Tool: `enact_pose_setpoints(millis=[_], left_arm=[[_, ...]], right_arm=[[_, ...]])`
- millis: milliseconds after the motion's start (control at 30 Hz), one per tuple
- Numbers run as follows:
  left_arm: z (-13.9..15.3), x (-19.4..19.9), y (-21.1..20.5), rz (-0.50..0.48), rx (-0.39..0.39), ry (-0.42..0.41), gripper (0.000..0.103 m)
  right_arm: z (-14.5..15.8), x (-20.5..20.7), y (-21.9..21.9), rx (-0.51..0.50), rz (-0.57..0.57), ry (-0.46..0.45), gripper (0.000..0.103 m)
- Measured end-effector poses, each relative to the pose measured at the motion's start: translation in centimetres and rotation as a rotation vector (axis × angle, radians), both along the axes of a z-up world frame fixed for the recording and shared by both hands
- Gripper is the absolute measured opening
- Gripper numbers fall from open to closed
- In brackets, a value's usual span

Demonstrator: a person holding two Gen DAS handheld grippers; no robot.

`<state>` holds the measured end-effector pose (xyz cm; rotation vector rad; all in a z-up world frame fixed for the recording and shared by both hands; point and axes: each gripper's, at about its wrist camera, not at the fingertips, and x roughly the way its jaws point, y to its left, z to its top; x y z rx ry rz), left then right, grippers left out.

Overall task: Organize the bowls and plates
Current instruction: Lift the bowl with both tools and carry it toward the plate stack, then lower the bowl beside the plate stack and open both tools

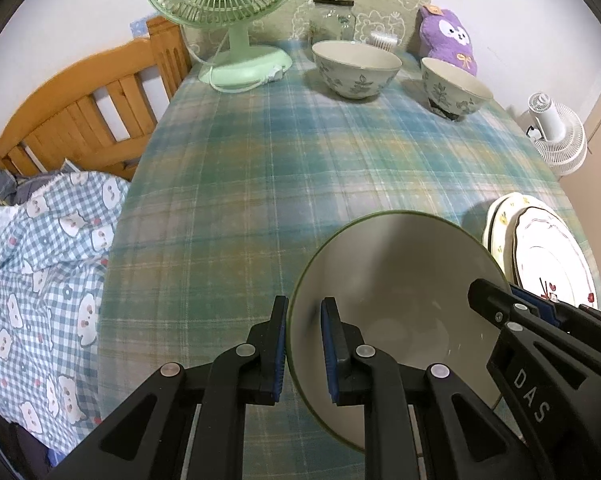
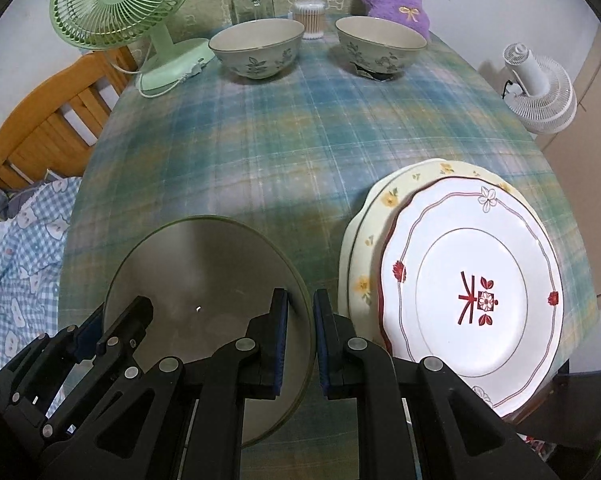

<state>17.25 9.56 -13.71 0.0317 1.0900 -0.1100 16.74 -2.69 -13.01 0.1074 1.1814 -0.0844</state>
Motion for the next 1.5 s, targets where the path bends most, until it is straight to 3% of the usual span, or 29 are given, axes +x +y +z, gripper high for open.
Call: enact_pose_setpoints(millis=[100,200,333,400,467,533,800,1167,1500], left_arm=[[-0.1,-0.1,0.0,-0.001,-0.004,0.001,0.015],[0.1,0.0,-0.1,-0.018,-0.015,0.012,0.029],[0.6,-0.2,-0.3,-0.027,0.007,0.0,0.04],[1.0,-0.1,-0.1,-0.023,-0.003,0.007,0.052],[1.7,-0.2,0.0,-0.02,-0.015,-0.01,0.06],[2.5,-0.3,0.1,-0.025,-0.023,-0.028,0.066],[6.2,-0.4,0.5,-0.025,-0.026,-0.071,0.077],[10.3,0.4,-0.3,-0.05,-0.036,-0.152,0.083],[12.1,3.5,-3.5,-0.053,-0.037,-0.19,0.083]], right_arm=[[-0.1,-0.1,0.0,0.003,-0.001,-0.001,0.016],[-0.1,-0.1,-0.3,0.019,-0.006,-0.005,0.017],[0.5,-0.1,-0.3,0.005,0.004,-0.021,0.019],[0.9,-0.2,-0.3,0.001,0.013,-0.035,0.03],[1.7,-0.3,-0.4,0.008,0.012,-0.054,0.067],[2.7,-0.7,-0.5,0.007,0.001,-0.094,0.072],[6.3,-1.0,-0.6,0.015,-0.021,-0.142,0.076],[11.4,-1.1,-1.4,-0.032,-0.054,-0.224,0.077],[13.3,1.6,-4.7,-0.037,-0.068,-0.272,0.077]])
